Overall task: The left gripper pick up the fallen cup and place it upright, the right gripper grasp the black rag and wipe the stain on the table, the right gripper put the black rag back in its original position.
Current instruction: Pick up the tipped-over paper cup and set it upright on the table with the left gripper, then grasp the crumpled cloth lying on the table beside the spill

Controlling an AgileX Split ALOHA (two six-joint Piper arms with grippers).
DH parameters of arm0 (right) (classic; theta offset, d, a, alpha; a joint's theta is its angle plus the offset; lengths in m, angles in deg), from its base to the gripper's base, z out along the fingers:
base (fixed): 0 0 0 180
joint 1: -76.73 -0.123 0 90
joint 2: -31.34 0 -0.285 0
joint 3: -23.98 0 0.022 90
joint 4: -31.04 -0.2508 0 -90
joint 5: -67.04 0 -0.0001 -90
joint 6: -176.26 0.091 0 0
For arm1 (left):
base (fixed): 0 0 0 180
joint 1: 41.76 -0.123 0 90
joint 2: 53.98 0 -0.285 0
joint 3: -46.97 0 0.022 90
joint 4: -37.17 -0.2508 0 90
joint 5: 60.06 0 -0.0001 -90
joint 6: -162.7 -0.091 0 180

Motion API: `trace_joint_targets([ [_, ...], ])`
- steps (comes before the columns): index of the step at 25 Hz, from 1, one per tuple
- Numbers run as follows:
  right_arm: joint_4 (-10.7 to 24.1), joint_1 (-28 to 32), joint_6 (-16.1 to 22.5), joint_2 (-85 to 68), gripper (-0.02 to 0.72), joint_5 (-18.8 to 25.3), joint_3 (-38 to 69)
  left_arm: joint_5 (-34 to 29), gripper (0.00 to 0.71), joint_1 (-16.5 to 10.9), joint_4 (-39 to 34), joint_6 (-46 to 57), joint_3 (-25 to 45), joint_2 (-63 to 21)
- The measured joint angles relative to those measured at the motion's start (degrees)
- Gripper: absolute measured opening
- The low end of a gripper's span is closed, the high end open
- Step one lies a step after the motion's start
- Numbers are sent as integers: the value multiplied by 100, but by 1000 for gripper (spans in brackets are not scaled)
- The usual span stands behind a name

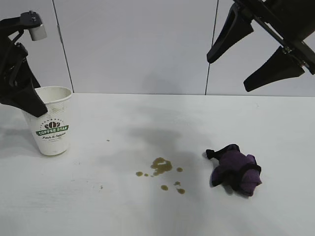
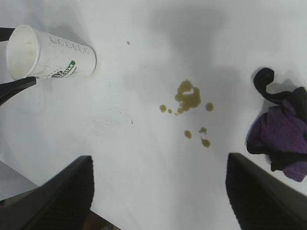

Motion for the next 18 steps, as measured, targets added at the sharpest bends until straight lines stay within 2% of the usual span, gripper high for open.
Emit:
trace_joint_targets([
  [7, 0, 0, 0, 0, 526, -23, 0, -30, 681, 0, 0, -6, 0, 0],
  [12, 0, 0, 0, 0, 526, -25, 0, -211, 692, 0, -113, -6, 0, 0],
  [18, 0, 0, 0, 0, 526, -29, 0, -345, 693, 0, -833, 471, 0, 0],
])
